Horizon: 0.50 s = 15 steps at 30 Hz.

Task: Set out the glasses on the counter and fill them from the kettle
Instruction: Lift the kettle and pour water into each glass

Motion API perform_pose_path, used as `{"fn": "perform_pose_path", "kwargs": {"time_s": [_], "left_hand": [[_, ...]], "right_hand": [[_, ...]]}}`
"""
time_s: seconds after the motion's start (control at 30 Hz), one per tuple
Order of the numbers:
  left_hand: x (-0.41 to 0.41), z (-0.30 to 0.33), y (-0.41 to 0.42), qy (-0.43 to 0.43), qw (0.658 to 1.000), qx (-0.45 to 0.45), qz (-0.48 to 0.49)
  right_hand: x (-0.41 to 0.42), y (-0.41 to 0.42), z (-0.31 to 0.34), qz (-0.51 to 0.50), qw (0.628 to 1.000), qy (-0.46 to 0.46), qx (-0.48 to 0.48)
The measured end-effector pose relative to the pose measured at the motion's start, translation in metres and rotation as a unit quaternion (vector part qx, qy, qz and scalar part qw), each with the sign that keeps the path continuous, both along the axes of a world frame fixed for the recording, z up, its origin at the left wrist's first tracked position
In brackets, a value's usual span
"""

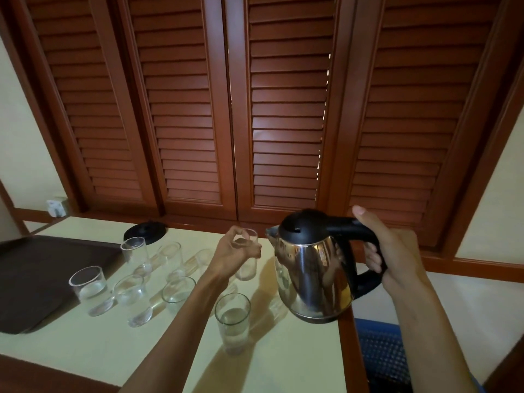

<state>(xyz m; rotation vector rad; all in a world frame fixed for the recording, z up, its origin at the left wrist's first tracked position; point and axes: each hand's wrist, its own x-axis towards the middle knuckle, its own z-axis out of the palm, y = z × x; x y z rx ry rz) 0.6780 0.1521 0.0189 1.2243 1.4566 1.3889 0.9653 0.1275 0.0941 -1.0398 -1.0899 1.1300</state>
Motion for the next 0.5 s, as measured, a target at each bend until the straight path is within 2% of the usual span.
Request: {"fn": "perform_pose_path", "kwargs": {"time_s": [0.27, 0.5], "left_hand": [[0.010, -0.005, -0.005, 0.219, 0.975, -0.015, -0.013], [0.011, -0.006, -0.009, 0.259, 0.966, -0.015, -0.015]], "right_hand": [[-0.020, 0.021, 0.041, 0.050, 0.981, -0.170, 0.084], [-0.039, 0.045, 0.060, 0.056, 0.933, -0.326, 0.144]]}}
